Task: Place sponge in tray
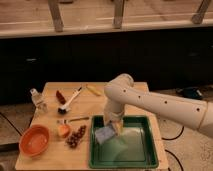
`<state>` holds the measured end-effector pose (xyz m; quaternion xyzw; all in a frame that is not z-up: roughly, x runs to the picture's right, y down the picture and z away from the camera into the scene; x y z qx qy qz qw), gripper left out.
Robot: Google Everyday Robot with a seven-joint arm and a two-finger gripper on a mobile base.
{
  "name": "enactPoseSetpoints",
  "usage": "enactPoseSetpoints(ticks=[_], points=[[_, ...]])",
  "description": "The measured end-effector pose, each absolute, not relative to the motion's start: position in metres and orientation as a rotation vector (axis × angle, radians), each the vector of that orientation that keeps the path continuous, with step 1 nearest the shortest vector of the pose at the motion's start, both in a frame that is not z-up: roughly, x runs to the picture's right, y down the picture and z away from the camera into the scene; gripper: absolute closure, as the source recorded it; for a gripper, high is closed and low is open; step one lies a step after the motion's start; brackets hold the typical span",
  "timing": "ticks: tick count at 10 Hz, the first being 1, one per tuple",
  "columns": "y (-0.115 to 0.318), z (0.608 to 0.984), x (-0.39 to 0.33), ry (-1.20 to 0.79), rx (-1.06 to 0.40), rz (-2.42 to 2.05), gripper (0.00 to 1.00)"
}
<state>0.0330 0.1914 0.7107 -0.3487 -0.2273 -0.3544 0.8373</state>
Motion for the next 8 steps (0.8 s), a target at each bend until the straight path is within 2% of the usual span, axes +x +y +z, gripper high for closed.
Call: enactPoseSetpoints(ticks=[8], points=[[0.1951, 0.7154, 0.0394, -0.498, -0.730, -0.767, 0.79]])
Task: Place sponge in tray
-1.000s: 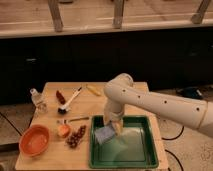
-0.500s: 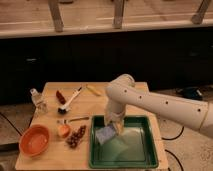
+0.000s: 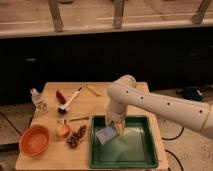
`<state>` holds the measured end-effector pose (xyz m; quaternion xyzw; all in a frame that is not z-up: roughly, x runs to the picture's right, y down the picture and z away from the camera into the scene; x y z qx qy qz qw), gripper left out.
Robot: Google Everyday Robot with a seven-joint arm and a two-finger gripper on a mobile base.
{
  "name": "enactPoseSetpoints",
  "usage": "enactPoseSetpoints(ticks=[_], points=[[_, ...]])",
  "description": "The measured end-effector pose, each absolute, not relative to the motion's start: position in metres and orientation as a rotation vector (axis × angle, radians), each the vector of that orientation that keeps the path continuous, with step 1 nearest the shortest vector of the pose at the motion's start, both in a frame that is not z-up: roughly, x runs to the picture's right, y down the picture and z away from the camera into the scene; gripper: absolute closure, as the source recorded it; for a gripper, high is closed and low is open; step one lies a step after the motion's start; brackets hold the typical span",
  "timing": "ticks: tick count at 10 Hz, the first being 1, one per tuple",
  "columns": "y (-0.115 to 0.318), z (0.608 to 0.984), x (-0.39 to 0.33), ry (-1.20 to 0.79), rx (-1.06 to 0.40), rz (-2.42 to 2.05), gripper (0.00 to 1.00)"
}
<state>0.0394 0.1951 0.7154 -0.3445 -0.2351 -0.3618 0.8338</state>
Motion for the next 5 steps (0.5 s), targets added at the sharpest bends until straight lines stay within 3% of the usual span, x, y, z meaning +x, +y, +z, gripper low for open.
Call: enactPoseSetpoints(ticks=[5], points=[[0.1977, 0.7181, 0.0439, -0.503, -0.724, -0.781, 0.79]])
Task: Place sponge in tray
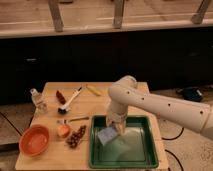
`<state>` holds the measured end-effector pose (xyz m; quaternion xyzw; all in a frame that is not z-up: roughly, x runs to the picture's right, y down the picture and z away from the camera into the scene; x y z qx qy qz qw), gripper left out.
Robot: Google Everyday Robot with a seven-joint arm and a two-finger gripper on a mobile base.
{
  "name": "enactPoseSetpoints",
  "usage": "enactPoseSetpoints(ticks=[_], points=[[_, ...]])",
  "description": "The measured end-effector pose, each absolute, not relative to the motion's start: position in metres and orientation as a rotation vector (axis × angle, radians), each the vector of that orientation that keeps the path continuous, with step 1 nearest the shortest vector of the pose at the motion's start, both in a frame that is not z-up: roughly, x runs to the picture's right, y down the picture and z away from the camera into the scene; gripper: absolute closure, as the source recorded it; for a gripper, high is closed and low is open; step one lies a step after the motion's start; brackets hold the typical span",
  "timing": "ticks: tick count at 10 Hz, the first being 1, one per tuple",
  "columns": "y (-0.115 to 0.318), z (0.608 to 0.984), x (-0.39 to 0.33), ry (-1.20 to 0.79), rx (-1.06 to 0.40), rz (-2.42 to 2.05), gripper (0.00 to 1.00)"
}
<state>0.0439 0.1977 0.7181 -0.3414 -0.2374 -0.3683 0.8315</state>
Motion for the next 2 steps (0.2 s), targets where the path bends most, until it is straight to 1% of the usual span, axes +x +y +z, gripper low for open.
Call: enactPoseSetpoints(ticks=[1, 2], points=[[0.1985, 0.7188, 0.0450, -0.505, -0.723, -0.783, 0.78], [0.1984, 0.7191, 0.0460, -0.506, -0.722, -0.788, 0.73]])
